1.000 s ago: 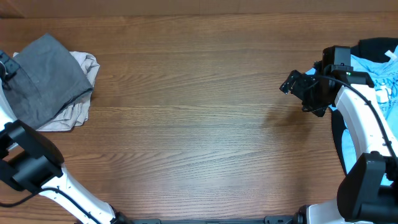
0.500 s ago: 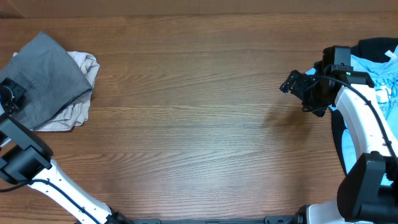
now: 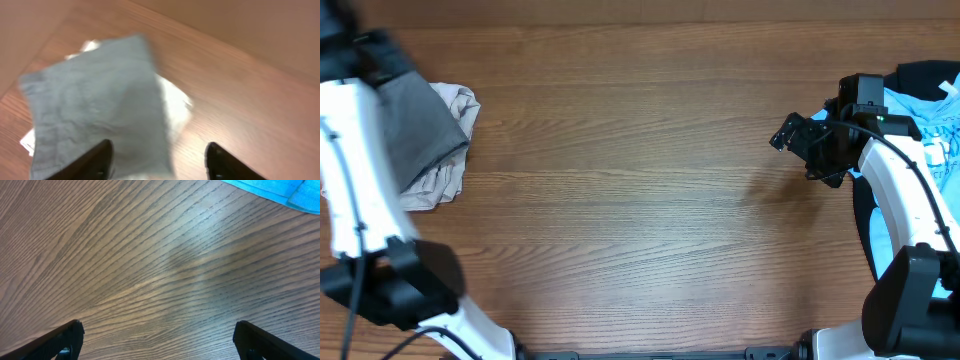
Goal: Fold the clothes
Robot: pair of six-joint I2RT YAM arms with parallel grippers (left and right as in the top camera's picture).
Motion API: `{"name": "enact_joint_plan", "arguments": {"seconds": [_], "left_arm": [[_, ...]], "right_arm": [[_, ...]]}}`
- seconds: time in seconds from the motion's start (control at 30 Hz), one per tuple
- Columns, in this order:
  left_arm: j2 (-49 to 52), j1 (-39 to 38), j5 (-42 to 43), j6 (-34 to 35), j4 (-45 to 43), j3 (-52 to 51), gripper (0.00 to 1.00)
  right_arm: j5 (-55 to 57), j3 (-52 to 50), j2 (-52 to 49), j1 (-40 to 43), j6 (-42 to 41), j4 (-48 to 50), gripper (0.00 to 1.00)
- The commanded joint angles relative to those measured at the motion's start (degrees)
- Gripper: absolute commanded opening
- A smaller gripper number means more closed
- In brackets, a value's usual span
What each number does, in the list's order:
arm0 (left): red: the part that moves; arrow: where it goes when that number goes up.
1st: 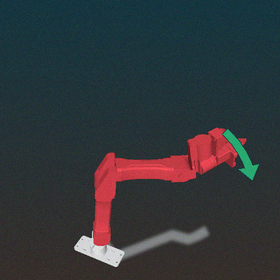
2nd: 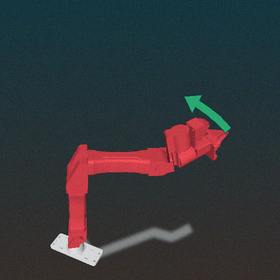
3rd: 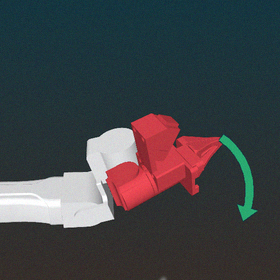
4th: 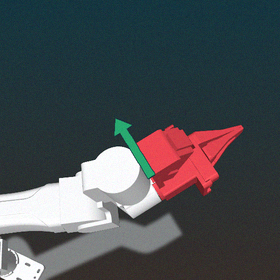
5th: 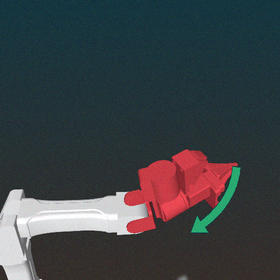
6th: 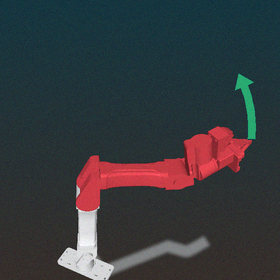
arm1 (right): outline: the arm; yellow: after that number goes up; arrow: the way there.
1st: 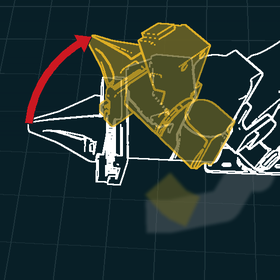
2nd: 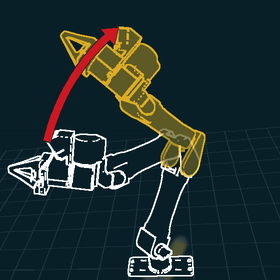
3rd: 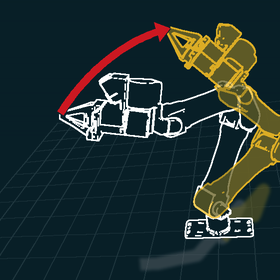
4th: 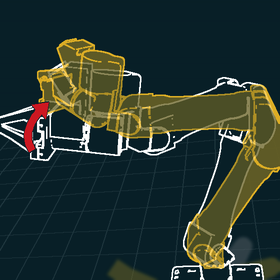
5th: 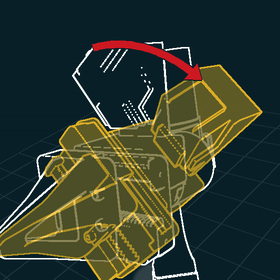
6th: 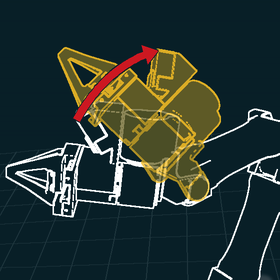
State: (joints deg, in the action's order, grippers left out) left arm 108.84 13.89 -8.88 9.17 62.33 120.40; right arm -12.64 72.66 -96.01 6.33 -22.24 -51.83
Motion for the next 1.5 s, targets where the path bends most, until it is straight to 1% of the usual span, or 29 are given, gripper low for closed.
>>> {"name": "enact_joint_plan", "arguments": {"seconds": [0.0, 0.07, 0.17, 0.2, 0.23, 0.33, 0.47, 0.63, 0.7, 0.8, 0.9, 1.03, 1.23, 1.4, 1.47], "left_arm": [[3.3, -8.9, -12.5, -5.7, 5.0, -1.3, 0.72], [5.1, -14.1, -19.1, -6.8, 8.5, -1.4, 0.77], [8.3, -19.4, -27.1, -6.8, 13.7, -1.4, 0.82], [9.3, -20.4, -28.1, -6.7, 14.9, -1.4, 0.83], [10.4, -21.2, -29.2, -6.2, 16.2, -1.4, 0.84], [13.3, -22.2, -33.4, -1.9, 18.8, -1.4, 0.86], [15.5, -21.2, -38.1, 3.0, 19.2, -1.4, 0.9], [16.3, -17.5, -38.4, 3.1, 18.6, -1.4, 0.91], [16.3, -15.6, -36.9, 3.1, 18.6, -1.4, 0.91], [16.4, -13.1, -32.3, 2.3, 17.6, -1.9, 0.91], [16.4, -11.7, -31.6, 1.1, 15.9, -4.3, 0.91], [16.4, -10.8, -31.4, -1.0, 12.3, -9.0, 0.91], [16.4, -10.8, -31.2, -4.6, 4.5, -17.2, 0.91], [16.4, -10.5, -33.3, -4.5, 1.7, -19.8, 0.91], [16.4, -10.2, -33.0, -4.2, 1.3, -19.9, 0.88]], "right_arm": [[0.2, 0.4, 0.3, 0.0, 0.1, 0.3, 1.0], [0.2, 0.4, 0.3, 0.0, 0.1, 0.3, 1.0], [0.2, 0.4, 0.3, 0.0, 0.1, 0.3, 1.0], [0.2, 0.4, 0.3, 0.0, 0.1, 0.3, 1.0], [0.2, 0.4, 0.3, 0.0, 0.1, 0.3, 1.0], [0.2, 0.4, 0.3, 0.0, 0.1, 0.3, 1.0], [0.2, 0.4, 0.3, 0.0, 0.1, 0.3, 1.0], [0.2, 0.4, 0.3, 0.0, 0.1, 0.3, 1.0], [0.2, 0.4, 0.3, 0.0, 0.1, 0.3, 1.0], [0.2, 0.4, 0.3, 0.0, 0.1, 0.3, 1.0], [0.2, 0.4, 0.3, 0.0, 0.1, 0.3, 1.0], [0.2, 0.4, 0.3, 0.0, 0.1, 0.3, 1.0], [0.2, 0.4, 0.3, 0.0, 0.1, 0.3, 1.0], [0.2, 0.4, 0.3, 0.0, 0.1, 0.3, 1.0], [0.2, 0.4, 0.3, 0.0, 0.1, 0.3, 1.0]]}}
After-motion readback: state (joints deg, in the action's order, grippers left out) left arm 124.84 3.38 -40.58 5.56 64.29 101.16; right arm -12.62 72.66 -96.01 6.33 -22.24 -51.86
